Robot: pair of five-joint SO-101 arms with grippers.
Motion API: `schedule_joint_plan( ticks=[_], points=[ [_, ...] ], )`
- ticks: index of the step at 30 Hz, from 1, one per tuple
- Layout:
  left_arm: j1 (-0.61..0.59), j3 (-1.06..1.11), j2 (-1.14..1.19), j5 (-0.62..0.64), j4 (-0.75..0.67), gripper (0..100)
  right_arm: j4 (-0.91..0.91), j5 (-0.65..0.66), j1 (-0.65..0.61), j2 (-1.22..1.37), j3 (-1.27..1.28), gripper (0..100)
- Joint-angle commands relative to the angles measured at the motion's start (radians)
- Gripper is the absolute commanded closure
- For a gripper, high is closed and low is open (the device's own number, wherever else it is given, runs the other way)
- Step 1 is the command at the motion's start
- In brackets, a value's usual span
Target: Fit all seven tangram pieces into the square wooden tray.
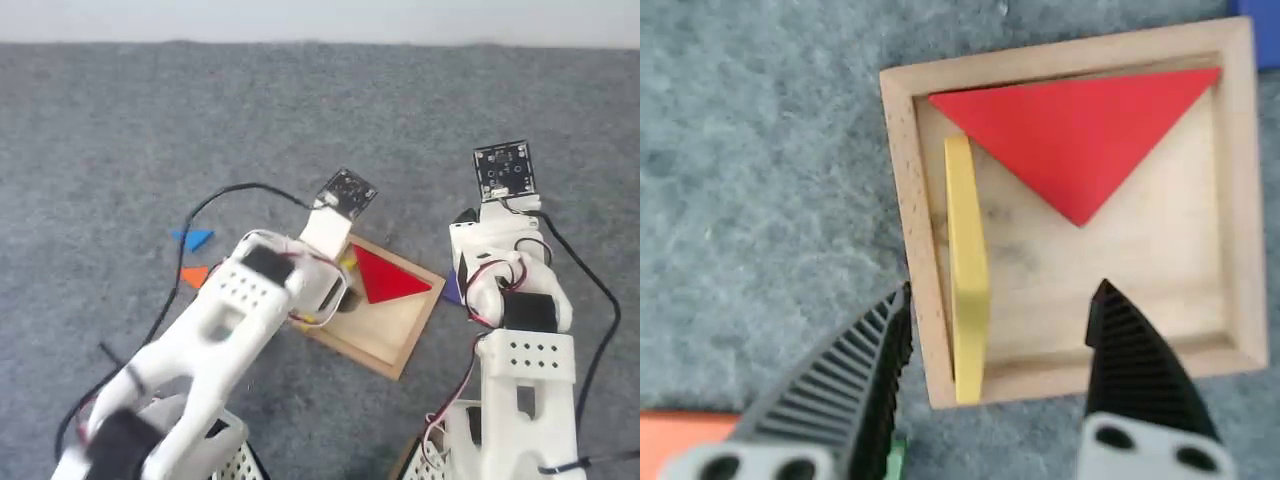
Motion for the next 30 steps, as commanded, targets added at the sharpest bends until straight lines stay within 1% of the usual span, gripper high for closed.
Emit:
schedule_joint_plan(
  ticks=[1, 4, 8, 12, 16, 17, 19, 22, 24, 25, 27, 29, 30],
  points=[
    [0.072, 0.068, -0.180, 0.014, 0.014, 72, -0.001, -0.011, 0.008, -0.005, -0.061, 95.4],
    [0.152, 0.133, -0.239, 0.014, 0.011, 72, -0.001, -0.011, 0.008, -0.005, -0.061, 95.4],
    [0.227, 0.142, -0.215, 0.009, 0.014, 72, -0.001, -0.011, 0.008, -0.005, -0.061, 95.4],
    [0.239, 0.120, -0.222, 0.008, 0.029, 72, -0.001, -0.011, 0.008, -0.005, -0.061, 95.4],
    [0.235, 0.120, -0.325, 0.012, 0.060, 72, -0.001, -0.011, 0.008, -0.005, -0.061, 95.4],
    [0.213, 0.120, -0.368, 0.012, 0.063, 72, -0.001, -0.011, 0.008, -0.005, -0.061, 95.4],
    [0.127, 0.120, -0.473, 0.015, 0.064, 73, -0.001, -0.011, 0.010, -0.005, -0.061, 95.4],
    [-0.092, 0.142, -0.637, 0.075, 0.006, 73, -0.001, -0.011, 0.012, -0.005, -0.061, 95.4],
    [-0.232, 0.182, -0.727, 0.124, -0.055, 76, -0.001, -0.011, 0.010, -0.005, -0.061, 95.4],
    [-0.284, 0.208, -0.758, 0.144, -0.092, 79, -0.001, -0.011, 0.010, -0.005, -0.061, 95.4],
    [-0.324, 0.272, -0.770, 0.170, -0.175, 88, -0.001, -0.011, 0.010, -0.005, -0.061, 95.4],
    [-0.307, 0.329, -0.735, 0.170, -0.255, 97, -0.001, -0.011, 0.010, -0.005, -0.061, 95.4],
    [-0.281, 0.343, -0.703, 0.157, -0.285, 99, -0.001, -0.011, 0.010, -0.005, -0.061, 95.4]
  ],
)
